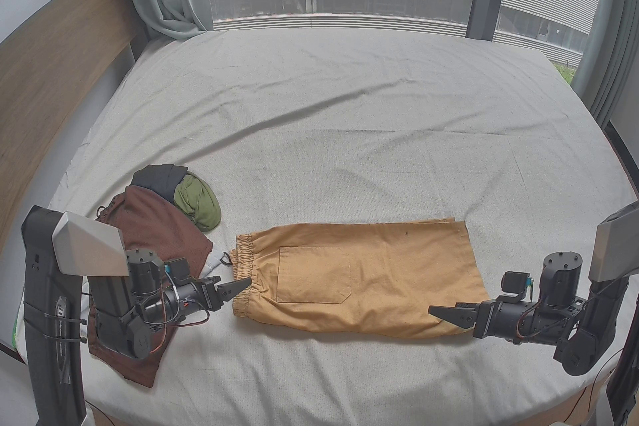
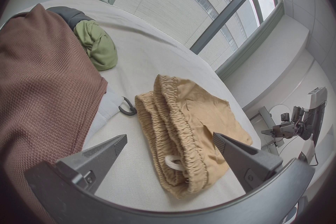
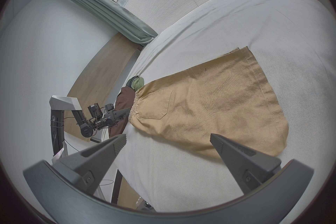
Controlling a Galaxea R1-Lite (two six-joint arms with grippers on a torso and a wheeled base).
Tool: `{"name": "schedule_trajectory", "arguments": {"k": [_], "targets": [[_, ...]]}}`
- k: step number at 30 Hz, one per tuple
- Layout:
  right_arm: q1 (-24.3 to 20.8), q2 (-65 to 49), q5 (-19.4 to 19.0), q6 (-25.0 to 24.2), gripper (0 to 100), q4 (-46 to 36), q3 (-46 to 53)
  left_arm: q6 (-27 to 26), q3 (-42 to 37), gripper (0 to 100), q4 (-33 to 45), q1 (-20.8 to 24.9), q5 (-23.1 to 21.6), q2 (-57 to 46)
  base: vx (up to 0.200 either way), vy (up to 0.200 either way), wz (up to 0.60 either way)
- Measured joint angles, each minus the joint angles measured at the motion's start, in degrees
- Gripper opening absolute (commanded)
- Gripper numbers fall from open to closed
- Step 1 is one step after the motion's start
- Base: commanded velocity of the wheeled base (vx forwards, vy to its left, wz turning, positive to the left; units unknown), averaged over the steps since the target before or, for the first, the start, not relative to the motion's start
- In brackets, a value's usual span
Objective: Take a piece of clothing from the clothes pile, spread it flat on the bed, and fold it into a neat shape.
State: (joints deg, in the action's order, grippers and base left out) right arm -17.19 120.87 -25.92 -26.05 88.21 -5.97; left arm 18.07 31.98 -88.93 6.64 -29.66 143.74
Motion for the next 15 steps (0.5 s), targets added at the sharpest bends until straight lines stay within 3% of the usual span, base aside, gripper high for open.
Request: {"name": "schedule_trajectory", "arguments": {"k": [9, 15], "targets": [[-0.3, 0.5, 0.0, 0.1, 100, 0.0, 0.0, 1.7, 1.1, 100, -0.1, 2.5, 2.3, 3.1, 0.0, 0.0, 0.0], [-0.3, 0.7, 0.0, 0.1, 100, 0.0, -0.1, 10.5, 1.7, 100, -0.2, 4.8, 9.1, 3.7, 0.0, 0.0, 0.0]]}}
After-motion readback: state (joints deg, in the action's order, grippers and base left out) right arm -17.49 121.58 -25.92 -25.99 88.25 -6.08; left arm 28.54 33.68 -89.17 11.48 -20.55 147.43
